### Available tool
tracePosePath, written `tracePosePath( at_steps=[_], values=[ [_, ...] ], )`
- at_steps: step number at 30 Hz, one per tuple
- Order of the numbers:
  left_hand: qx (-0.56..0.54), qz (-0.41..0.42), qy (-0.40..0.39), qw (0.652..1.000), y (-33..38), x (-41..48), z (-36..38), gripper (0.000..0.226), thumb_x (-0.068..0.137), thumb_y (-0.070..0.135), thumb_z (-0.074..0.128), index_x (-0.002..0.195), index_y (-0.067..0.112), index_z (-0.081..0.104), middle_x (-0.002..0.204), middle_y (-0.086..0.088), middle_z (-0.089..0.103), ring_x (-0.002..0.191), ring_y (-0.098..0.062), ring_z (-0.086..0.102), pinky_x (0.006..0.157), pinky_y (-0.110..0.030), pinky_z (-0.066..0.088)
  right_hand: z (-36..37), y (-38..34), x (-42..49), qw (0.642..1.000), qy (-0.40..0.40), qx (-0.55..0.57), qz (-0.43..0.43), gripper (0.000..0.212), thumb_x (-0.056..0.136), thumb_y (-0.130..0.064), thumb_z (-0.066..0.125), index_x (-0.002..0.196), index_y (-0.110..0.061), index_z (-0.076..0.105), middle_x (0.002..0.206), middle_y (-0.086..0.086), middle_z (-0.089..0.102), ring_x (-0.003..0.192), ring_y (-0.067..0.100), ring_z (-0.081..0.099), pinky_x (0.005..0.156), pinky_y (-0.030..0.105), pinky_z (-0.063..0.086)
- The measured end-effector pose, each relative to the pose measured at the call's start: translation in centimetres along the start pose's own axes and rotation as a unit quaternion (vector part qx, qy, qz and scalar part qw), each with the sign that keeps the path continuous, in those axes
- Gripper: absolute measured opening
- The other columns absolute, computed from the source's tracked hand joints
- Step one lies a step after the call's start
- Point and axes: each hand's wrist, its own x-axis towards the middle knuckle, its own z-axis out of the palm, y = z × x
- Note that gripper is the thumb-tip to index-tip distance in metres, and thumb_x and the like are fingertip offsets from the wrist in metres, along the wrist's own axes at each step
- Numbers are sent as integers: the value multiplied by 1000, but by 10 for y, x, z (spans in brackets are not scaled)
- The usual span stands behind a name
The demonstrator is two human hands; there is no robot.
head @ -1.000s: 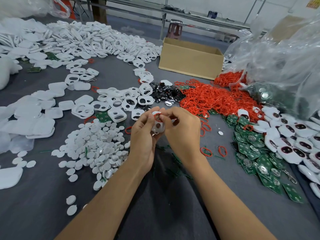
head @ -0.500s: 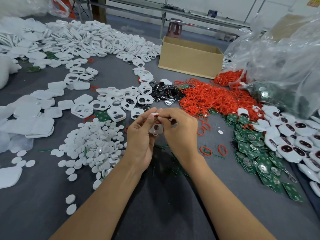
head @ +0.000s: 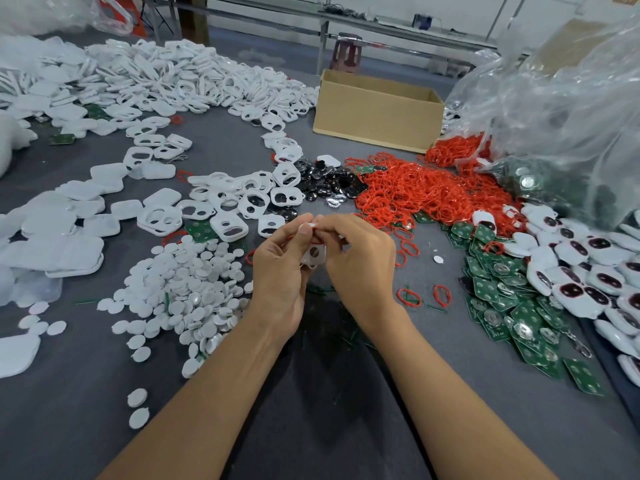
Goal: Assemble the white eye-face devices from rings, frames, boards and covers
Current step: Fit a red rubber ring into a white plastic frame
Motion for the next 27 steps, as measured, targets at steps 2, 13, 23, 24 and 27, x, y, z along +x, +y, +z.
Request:
tracePosePath(
  at_steps=[2, 13, 23, 24, 27],
  values=[
    [8, 0, 5, 1000, 0, 0, -1, 17, 95, 2, 52, 104, 7, 65, 88, -4, 71, 74, -9, 68, 68, -19, 56, 0, 0, -1, 1000, -6, 1, -3, 15, 78, 4, 67, 81, -10, 75, 85, 3, 73, 76, 25, 68, 61, 42, 53],
    [119, 52, 28, 991, -4, 0, 0, 15, 95, 7, 57, 104, 12, 67, 87, -6, 70, 83, -17, 63, 83, -34, 50, 0, 1, 4, 995, -18, 55, 87, 19, 72, 9, 67, 70, -9, 71, 79, -1, 70, 77, 19, 66, 69, 38, 53],
    [111, 56, -31, 992, 0, 1, -3, 16, 96, 5, 53, 102, 7, 68, 101, -15, 73, 95, -29, 67, 91, -46, 54, -27, 2, 28, 849, -215, 344, 339, 37, 83, 4, 66, 119, 1, 58, 85, 13, 69, 70, 17, 64, 66, 29, 55],
    [112, 55, -43, 991, 1, 1, -4, 17, 97, 5, 52, 102, 6, 68, 103, -18, 72, 95, -34, 67, 87, -47, 57, -29, 1, 29, 832, -253, 354, 346, 36, 88, 2, 62, 123, 3, 56, 89, 21, 68, 74, 21, 64, 68, 31, 54],
    [122, 56, -58, 989, 2, -1, -3, 18, 97, 5, 51, 102, 4, 68, 105, -22, 71, 101, -43, 65, 81, -50, 58, -34, 2, 31, 828, -283, 344, 341, 27, 91, 2, 57, 116, 12, 60, 91, 27, 66, 74, 27, 63, 68, 33, 55]
  ],
)
